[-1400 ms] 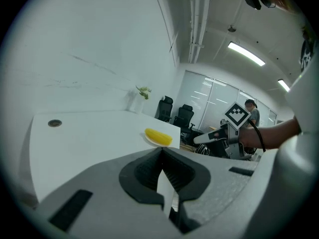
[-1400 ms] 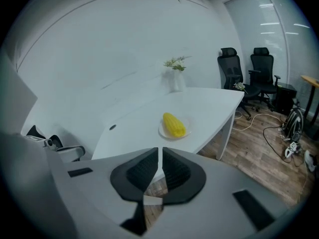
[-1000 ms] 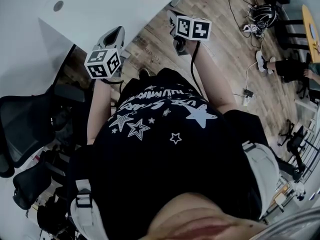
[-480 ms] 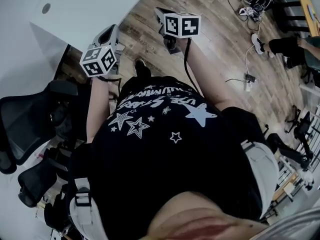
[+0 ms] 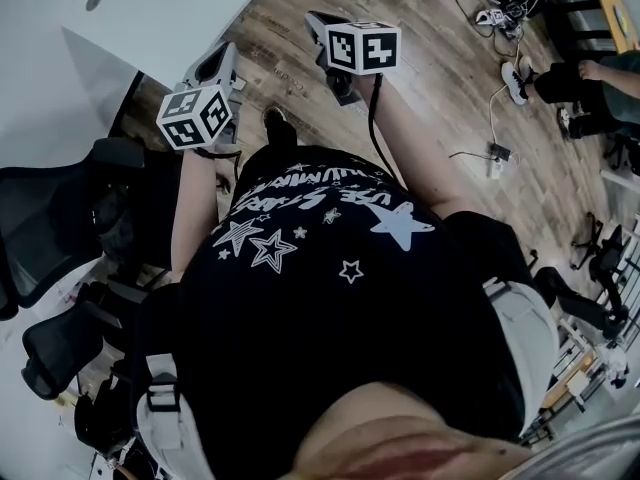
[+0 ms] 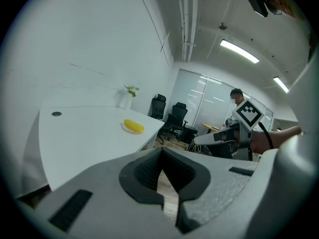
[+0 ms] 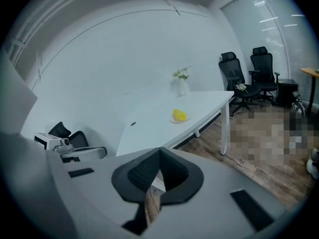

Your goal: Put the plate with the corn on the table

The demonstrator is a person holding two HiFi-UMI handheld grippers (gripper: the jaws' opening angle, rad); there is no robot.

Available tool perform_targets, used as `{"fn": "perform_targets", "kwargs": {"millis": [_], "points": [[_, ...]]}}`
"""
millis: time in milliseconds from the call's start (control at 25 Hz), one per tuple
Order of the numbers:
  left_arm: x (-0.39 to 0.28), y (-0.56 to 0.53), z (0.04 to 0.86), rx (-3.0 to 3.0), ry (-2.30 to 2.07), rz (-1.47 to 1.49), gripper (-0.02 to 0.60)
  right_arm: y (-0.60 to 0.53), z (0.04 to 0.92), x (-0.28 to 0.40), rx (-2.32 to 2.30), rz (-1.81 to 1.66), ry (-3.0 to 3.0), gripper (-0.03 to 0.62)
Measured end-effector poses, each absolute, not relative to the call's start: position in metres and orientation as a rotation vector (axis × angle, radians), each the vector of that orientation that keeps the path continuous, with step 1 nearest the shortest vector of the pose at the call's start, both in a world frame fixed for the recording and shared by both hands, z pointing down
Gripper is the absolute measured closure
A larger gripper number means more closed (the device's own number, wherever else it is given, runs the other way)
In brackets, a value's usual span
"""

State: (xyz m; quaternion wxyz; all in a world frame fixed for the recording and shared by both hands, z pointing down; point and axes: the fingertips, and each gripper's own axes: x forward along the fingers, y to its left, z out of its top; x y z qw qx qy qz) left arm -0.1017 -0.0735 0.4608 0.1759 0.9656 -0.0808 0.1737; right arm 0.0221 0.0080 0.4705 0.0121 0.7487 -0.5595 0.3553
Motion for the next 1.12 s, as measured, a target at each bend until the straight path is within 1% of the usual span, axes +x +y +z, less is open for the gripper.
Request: {"fn": "perform_targets", "kwargs": {"millis": [560,1120], "points": [[-0.142,-0.020,0.456,2.739,-0.226,0.452,0.577,0.059,0.467,-0.024,2.312,1.073,-1.746,0.588],[-0.166,-0.015,0.451,2.745,-0.243,0.444,0.577,0.060,0.460,-0.052,2.268,1.034,-1.777,0.588]]}}
